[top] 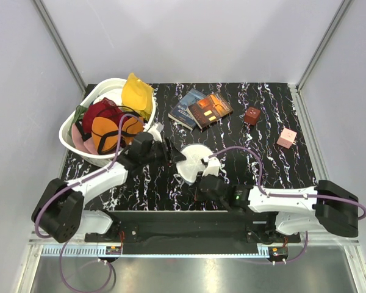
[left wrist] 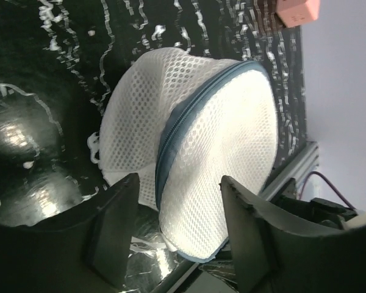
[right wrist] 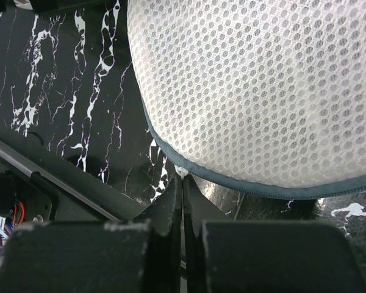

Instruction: Unzip the laundry bag and remove the bra

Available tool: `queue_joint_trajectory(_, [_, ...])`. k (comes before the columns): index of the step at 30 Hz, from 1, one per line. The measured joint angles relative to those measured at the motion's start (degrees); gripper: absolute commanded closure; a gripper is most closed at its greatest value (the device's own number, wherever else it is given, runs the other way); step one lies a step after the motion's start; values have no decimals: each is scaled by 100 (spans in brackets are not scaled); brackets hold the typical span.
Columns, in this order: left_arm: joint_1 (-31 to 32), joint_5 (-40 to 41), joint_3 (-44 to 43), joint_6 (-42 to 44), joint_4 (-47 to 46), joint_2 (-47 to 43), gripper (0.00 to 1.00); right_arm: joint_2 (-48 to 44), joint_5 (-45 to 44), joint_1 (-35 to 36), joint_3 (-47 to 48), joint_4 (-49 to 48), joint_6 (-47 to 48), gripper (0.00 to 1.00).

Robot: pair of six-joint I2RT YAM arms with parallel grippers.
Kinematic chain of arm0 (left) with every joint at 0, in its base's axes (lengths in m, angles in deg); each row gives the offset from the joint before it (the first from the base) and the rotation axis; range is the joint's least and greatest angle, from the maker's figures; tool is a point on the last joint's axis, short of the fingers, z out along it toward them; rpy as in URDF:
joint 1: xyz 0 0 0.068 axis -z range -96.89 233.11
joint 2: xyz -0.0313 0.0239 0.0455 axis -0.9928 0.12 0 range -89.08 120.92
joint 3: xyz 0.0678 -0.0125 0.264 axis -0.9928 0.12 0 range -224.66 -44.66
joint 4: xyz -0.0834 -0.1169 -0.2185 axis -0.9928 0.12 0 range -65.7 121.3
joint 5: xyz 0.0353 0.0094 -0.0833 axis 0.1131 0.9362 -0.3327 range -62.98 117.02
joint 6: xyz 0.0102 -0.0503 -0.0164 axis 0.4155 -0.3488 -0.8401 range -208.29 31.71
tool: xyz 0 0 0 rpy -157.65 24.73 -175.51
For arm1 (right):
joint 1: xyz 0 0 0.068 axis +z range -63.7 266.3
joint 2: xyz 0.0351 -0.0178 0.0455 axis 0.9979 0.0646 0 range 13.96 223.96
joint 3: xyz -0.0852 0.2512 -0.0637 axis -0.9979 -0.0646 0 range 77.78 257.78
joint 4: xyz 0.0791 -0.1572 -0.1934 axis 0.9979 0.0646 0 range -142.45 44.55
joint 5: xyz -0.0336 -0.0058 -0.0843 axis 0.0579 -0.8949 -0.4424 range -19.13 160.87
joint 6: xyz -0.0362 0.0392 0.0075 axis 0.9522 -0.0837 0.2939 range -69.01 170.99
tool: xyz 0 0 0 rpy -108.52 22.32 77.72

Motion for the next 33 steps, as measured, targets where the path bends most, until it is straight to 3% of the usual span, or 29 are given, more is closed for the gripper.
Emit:
queue_joint_trajectory(9, [400,920,437,-35,946,-1075,29,400,-46,2,317,-2,-120,100])
queue_joint_trajectory(17, [1078,1510,997,-612,1281,-1856,43,660,-42,2,483,-48,-136,100])
queue_joint_trajectory(33, [1287,1659,1290,-1255,680,-1537,54,861,107,2,544,-278,-136,100])
